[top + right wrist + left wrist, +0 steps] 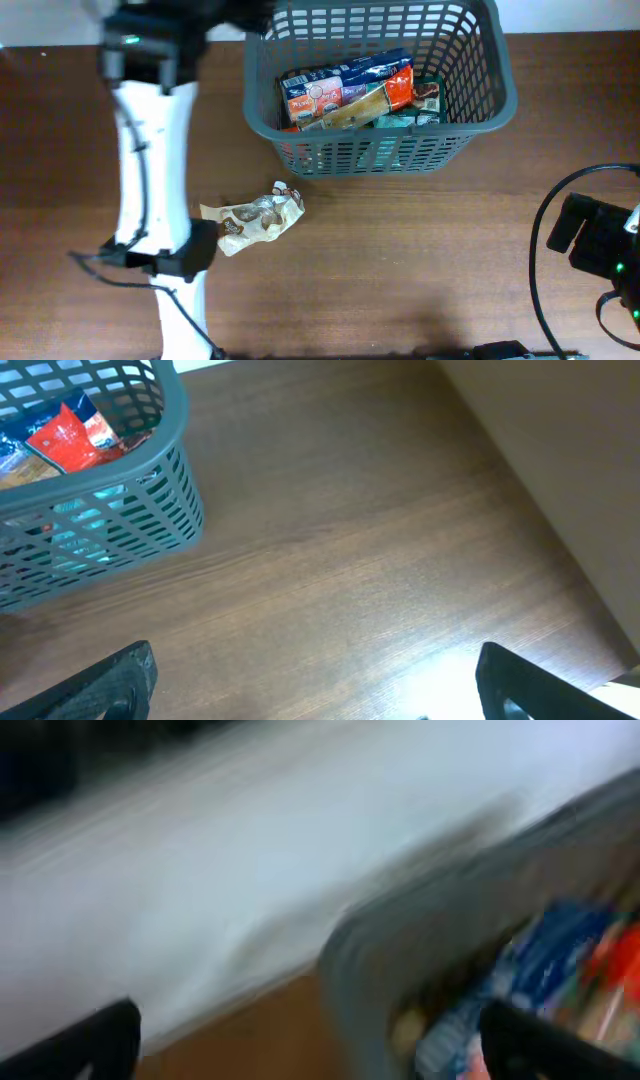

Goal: Pack container
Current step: 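Carry the snack bar into the basket and open the left gripper, then lower the left gripper onto the brown Pantree bean bag and grasp it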

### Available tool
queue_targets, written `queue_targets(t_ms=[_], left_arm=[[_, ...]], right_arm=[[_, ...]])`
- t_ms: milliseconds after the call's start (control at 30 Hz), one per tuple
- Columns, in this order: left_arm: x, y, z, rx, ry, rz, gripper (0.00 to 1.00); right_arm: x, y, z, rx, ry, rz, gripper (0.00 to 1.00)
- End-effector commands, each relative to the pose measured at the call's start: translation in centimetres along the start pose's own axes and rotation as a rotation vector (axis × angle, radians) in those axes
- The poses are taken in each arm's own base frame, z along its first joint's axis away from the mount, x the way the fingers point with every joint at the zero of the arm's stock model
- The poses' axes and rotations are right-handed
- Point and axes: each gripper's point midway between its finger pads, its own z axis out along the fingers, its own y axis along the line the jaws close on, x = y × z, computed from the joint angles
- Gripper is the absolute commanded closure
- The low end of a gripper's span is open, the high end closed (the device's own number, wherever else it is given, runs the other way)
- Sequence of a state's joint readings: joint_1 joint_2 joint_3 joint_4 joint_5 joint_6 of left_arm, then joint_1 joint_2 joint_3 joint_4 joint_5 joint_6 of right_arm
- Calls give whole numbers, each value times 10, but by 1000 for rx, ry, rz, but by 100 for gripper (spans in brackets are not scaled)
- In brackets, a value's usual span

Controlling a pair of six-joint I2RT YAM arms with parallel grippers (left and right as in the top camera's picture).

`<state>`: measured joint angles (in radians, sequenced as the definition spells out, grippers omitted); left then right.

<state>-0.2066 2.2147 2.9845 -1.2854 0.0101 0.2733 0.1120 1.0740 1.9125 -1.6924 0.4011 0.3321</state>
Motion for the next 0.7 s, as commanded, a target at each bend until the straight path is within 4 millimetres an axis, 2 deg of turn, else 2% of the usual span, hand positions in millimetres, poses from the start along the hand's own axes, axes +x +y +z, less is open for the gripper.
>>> queue_targets(t_ms=[0, 67, 167, 267, 367, 467, 567, 667], left_arm=[[60, 33, 1, -86, 215, -218, 0], [95, 44, -6, -99, 341, -268, 0], [129, 57, -20, -115, 465, -313, 0], [130, 64, -25, -106, 456, -354, 0], [126, 60, -33, -84, 442, -365, 0], [130, 54, -41, -77, 469, -360, 0], [145, 46, -57, -71, 540, -361, 0], [172, 34, -81, -66, 637, -361, 0]], right_arm=[[1, -1, -1, 0, 3, -7, 1], [1, -1, -1, 1, 3, -9, 1], [1, -1, -1, 1, 3, -11, 1], [1, -1, -1, 4, 1, -16, 1], [2, -2, -2, 2, -3, -27, 1], [3, -5, -7, 1, -19, -25, 1], [3, -15, -14, 30, -52, -14, 1], [5, -21, -21, 34, -78, -3, 1]])
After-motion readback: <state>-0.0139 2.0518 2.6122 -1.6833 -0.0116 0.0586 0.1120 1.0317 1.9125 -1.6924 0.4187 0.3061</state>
